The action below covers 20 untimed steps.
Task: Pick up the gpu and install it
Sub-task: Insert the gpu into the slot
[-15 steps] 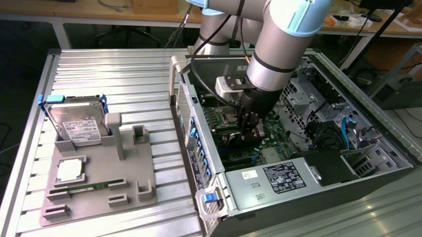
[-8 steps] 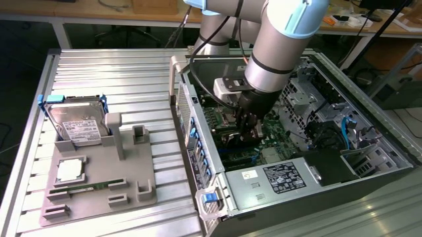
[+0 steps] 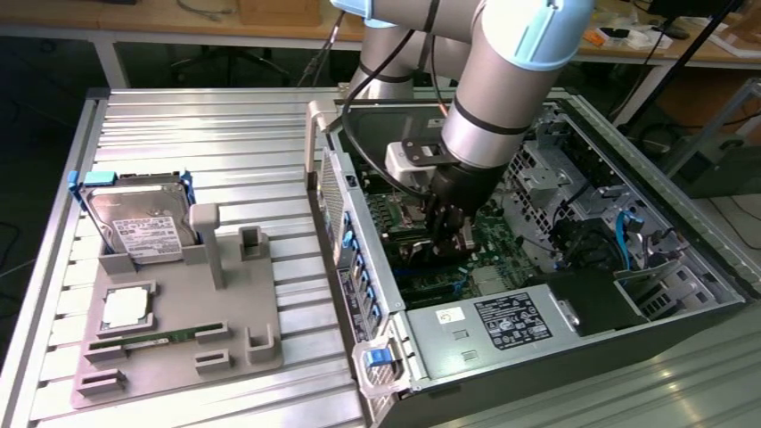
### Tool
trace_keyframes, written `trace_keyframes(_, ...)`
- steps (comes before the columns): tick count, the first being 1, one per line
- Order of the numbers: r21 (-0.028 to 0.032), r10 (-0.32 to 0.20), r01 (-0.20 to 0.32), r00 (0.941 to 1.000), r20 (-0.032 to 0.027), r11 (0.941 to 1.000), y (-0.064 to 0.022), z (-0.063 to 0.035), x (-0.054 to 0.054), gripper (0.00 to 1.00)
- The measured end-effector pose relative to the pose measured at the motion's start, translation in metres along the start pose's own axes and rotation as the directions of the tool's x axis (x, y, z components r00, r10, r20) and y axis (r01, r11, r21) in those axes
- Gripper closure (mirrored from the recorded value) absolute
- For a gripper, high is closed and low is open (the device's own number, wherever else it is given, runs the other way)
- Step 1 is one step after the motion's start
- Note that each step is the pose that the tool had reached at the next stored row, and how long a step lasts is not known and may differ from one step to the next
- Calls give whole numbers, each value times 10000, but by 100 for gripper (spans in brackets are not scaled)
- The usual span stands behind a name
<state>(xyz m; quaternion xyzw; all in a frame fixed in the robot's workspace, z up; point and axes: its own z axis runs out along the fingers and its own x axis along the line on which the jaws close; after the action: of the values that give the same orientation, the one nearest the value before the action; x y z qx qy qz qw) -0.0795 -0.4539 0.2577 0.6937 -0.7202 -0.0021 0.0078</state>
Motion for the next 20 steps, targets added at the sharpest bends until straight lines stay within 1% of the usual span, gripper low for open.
trace_keyframes(10,-3,0,0,10000,1,10000,-1,-15,16,73)
trace_keyframes(16,-4,0,0,10000,0,10000,-2,-16,59,73)
trace_keyframes(20,-4,0,0,10000,0,10000,-2,-16,60,73)
